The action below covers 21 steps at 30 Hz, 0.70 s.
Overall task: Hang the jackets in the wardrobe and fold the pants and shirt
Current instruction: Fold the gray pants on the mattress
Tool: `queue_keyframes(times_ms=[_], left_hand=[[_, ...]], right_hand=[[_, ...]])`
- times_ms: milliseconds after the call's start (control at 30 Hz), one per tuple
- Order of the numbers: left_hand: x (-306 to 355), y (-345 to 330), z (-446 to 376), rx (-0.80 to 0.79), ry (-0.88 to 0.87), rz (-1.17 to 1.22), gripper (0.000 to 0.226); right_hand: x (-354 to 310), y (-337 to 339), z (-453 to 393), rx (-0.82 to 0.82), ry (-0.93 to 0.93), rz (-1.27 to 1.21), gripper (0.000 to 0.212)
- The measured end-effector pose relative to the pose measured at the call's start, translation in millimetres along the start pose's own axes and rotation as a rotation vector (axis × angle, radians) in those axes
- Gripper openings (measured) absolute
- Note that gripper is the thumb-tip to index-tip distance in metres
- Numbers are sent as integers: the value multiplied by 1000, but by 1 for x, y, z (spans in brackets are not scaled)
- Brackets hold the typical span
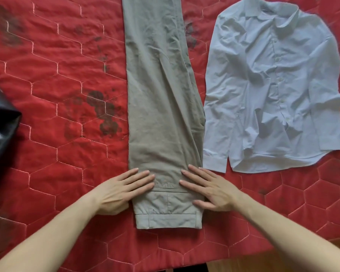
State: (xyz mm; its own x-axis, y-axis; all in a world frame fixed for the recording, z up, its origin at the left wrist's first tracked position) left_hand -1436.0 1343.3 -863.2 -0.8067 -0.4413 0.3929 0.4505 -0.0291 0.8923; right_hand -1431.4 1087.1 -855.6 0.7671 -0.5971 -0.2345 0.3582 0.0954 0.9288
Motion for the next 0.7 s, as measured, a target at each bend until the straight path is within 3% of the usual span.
queue_keyframes(times_ms=[133,200,333,433,600,700], left_hand=[[-4,8,-1,52,-24,-108,75],[-1,10,-9,84,-43,-137,66],[2,8,-23,56,53,-93,78],[5,6,-25,36,142,-31,89],[13,15,-25,44,170,60,93],[18,17,-22,-28,193,108,90]], right_hand=[[14,6,4,-107,134,26,103],[14,5,3,-93,164,105,102],[7,9,-4,75,122,189,74],[3,13,-8,152,60,183,65],[1,10,-6,75,50,124,78],[-3,9,-5,30,34,130,82]])
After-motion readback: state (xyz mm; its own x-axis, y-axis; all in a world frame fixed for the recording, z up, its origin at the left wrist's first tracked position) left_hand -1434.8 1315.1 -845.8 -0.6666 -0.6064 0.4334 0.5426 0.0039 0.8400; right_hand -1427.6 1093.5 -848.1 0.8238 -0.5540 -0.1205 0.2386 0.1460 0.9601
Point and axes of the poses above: each hand's wrist, its own z-axis away from the middle knuckle, its own y-axis out of the back of the hand, x = y × z, the point moved 9 cm from there along -z, towards the middle knuckle, and after that the axes turned 7 degrees about z, right-handed, at the moved point
